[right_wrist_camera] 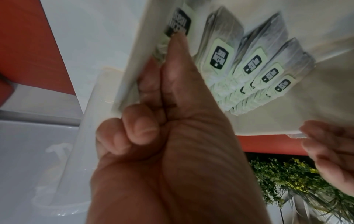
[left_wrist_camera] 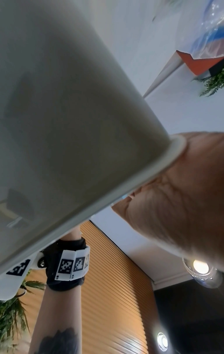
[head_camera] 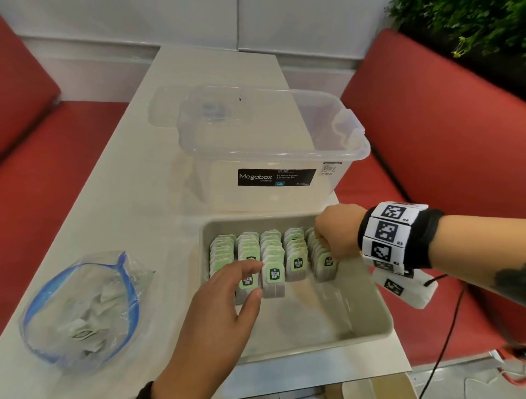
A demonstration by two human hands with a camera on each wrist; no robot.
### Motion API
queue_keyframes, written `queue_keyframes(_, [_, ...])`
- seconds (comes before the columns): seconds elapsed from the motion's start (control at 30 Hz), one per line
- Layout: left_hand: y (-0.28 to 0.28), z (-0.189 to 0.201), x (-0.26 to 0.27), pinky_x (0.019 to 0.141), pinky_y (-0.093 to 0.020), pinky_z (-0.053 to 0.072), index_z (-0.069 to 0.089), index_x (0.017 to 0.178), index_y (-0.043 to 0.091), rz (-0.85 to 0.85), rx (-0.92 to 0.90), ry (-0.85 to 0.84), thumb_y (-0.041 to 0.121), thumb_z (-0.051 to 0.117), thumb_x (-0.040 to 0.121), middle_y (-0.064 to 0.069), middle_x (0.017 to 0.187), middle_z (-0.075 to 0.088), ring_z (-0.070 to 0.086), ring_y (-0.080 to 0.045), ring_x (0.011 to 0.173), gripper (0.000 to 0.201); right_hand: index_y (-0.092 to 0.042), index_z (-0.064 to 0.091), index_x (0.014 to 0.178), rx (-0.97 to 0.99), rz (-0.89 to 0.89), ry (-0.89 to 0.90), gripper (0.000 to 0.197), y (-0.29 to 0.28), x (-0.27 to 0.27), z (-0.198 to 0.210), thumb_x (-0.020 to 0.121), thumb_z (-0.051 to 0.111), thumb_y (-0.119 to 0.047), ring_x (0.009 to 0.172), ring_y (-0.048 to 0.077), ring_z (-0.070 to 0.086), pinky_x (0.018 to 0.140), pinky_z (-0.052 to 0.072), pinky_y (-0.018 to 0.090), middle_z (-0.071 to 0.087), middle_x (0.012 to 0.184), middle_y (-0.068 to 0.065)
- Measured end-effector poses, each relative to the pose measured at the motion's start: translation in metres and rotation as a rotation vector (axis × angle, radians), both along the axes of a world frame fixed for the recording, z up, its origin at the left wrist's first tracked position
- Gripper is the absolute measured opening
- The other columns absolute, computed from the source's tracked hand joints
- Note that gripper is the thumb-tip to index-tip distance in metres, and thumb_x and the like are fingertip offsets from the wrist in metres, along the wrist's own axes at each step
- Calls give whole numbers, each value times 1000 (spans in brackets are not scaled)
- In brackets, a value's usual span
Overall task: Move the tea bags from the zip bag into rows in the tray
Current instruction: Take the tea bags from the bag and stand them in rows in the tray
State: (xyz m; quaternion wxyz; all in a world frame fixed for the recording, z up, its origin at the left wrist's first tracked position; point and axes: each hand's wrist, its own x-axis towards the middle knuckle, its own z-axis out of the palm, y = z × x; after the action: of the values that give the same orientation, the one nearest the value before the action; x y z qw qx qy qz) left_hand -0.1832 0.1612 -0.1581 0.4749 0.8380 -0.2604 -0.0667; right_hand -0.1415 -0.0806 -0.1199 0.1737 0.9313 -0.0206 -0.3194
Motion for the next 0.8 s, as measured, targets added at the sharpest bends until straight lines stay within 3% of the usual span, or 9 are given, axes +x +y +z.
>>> queue_keyframes(0.17, [2,4,0,82,4,32,54,97,50,44,-58,-28,17,64,85,34,104,57,48,19,103,37,-19,60,79,61,-13,-62,15,0,-4,14,74,71,-28,70,16,55,57,43,24,57,74,-4])
queue_keyframes(0.3, [21,10,2,83,2,33,57,99,46,141,-112,-122,9,63,84,27,102,61,52,13,101,40,-26,53,67,200,16,-207,22,20,-9,40,72,73,-35,60,3,46,51,36,19,54,66,-11])
queue_keyframes(0.43, [63,15,7,87,-3,35,62,93,36,328,-105,-231,-2,62,79,23,101,63,56,8,100,41,-27,59,71,426,92,-348,19,67,-11,64,74,72,-40,59,0,48,52,31,17,56,63,-11])
queue_keyframes(0.57, [117,10,15,92,-11,29,65,73,31,660,80,-383,-5,63,71,13,109,60,52,-14,105,36,-27,62,73,690,167,-435,16,130,-13,75,76,70,-40,60,1,50,52,30,16,55,62,-11])
queue_keyframes(0.63, [136,4,15,96,-12,19,68,73,25,813,177,-369,-6,69,68,1,121,56,44,-27,117,32,-27,64,76,801,188,-425,11,163,-13,71,79,67,-37,61,4,50,54,33,16,53,62,-12])
queue_keyframes(0.7, [146,-5,13,99,-9,11,69,88,21,889,194,-281,0,71,71,-8,136,46,31,-31,132,27,-26,66,83,873,234,-424,6,196,-9,60,84,62,-29,69,10,54,57,36,20,55,67,-11])
queue_keyframes(0.73, [149,-10,13,100,-12,11,67,103,19,901,200,-195,4,72,73,-9,143,39,26,-29,136,34,-23,68,88,896,265,-419,10,212,-5,52,86,58,-23,75,14,57,60,37,23,60,74,-8])
queue_keyframes(0.8, [155,-19,14,103,-20,18,40,138,16,885,172,3,7,73,74,-11,151,27,23,-24,140,72,-18,69,102,869,323,-367,23,242,2,36,89,51,-12,93,19,61,69,39,23,68,99,0])
